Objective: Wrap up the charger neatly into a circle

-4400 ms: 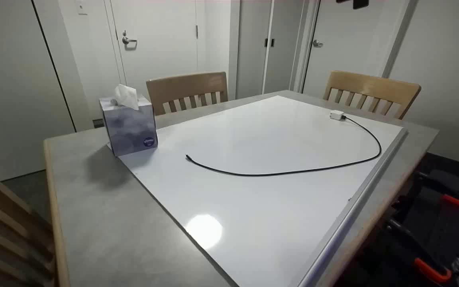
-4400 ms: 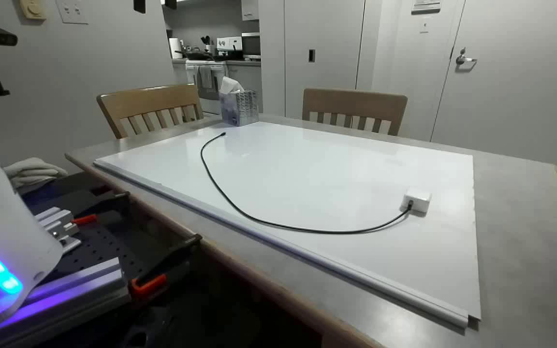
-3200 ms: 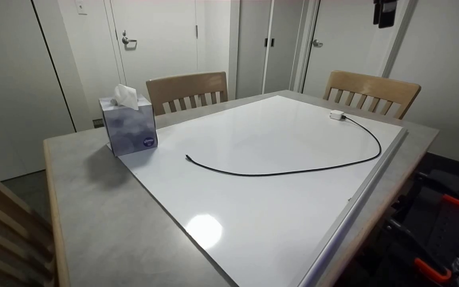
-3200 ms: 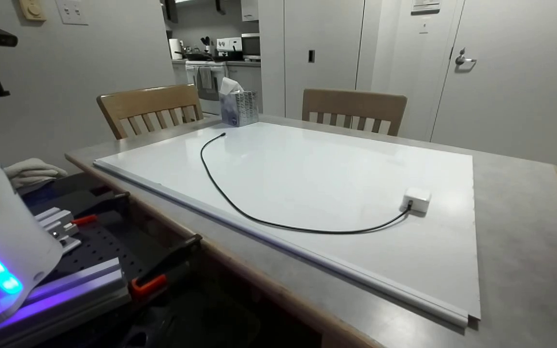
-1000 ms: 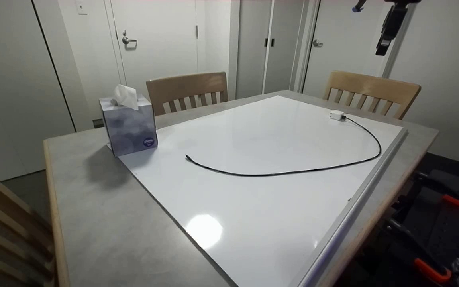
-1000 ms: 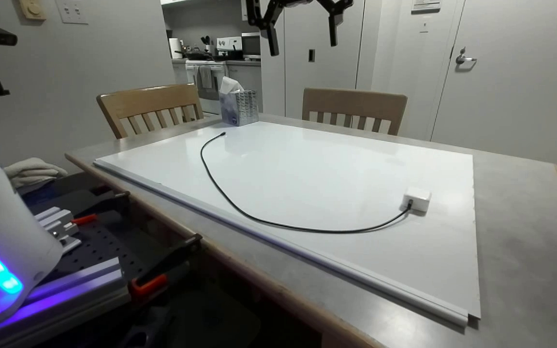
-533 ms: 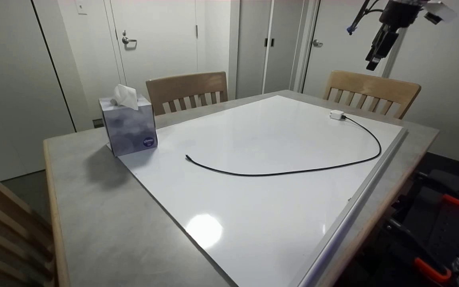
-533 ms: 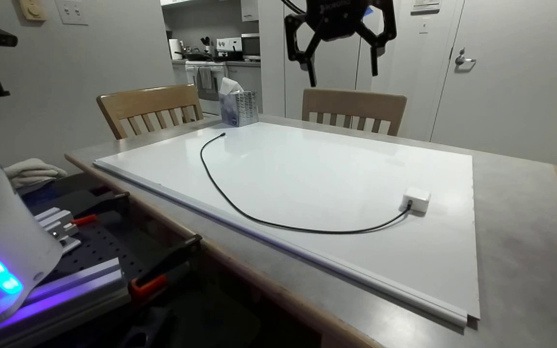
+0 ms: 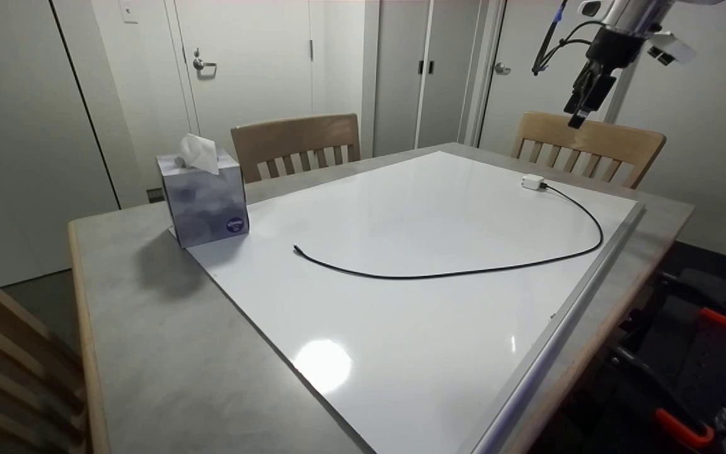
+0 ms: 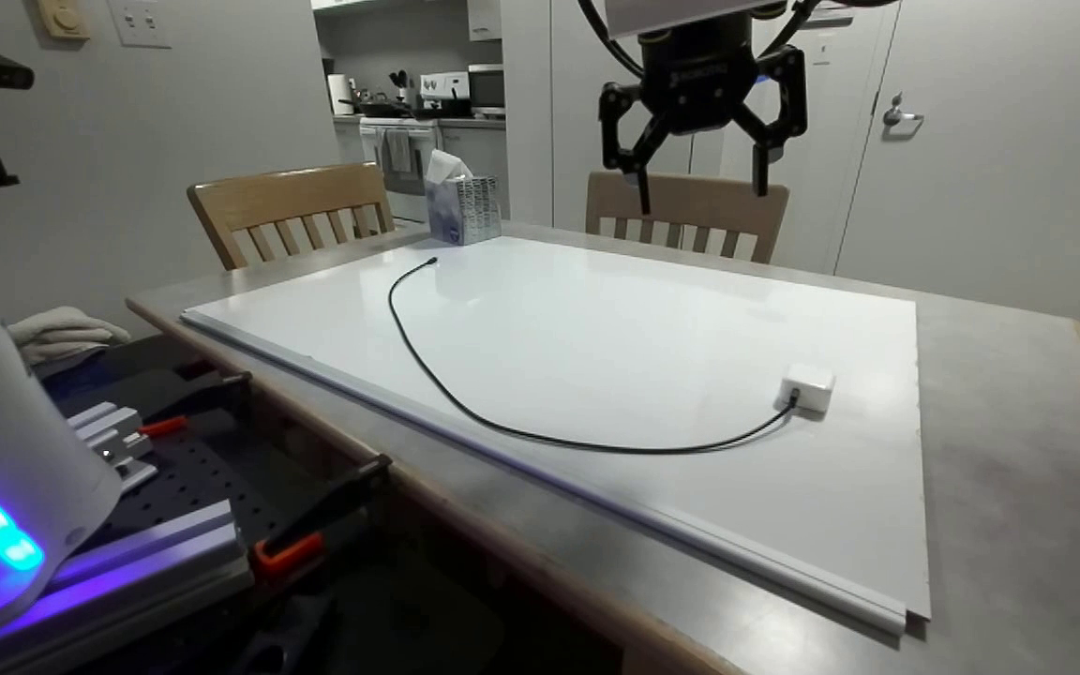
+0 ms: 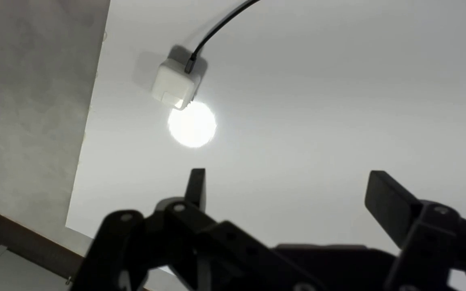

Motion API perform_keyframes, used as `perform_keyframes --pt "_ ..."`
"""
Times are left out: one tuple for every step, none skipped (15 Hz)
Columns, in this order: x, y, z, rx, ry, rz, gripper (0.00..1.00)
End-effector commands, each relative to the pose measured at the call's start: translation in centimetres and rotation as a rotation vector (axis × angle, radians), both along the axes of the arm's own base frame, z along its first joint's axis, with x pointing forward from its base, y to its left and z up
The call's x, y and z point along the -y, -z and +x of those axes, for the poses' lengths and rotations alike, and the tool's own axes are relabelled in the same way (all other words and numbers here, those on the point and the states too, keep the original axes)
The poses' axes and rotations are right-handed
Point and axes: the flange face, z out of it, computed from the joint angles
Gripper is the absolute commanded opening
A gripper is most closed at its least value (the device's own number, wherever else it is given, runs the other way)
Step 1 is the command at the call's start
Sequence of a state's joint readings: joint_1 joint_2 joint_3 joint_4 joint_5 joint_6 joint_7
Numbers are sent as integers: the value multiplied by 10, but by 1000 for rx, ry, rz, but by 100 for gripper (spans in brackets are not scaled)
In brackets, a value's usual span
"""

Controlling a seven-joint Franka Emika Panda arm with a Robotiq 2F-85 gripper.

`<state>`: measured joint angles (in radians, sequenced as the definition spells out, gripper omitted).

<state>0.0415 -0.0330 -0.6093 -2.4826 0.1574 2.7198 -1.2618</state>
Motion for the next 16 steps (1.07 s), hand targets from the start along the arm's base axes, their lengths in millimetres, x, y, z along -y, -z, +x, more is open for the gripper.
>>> perform_keyframes --pt "4 1 0 1 11 -4 100" --pt "10 3 0 -1 25 -5 100" --pt "15 5 -2 4 41 8 100" --pt "20 5 -3 12 58 31 100" --pt "25 7 -4 13 67 46 100" --pt "29 7 -4 26 66 61 100" --pt "34 7 -2 29 64 72 100" --pt "40 8 0 36 55 83 100" --pt "46 10 3 37 49 92 100" --pt "51 13 8 28 30 111 100" --pt "56 19 13 11 14 127 100" --pt "63 26 17 -14 2 142 100" --pt "69 35 22 -43 -12 162 100" --pt "76 46 27 -81 -22 183 100" --pt "83 63 31 -116 -18 215 100" --pt "93 75 37 -162 7 206 100"
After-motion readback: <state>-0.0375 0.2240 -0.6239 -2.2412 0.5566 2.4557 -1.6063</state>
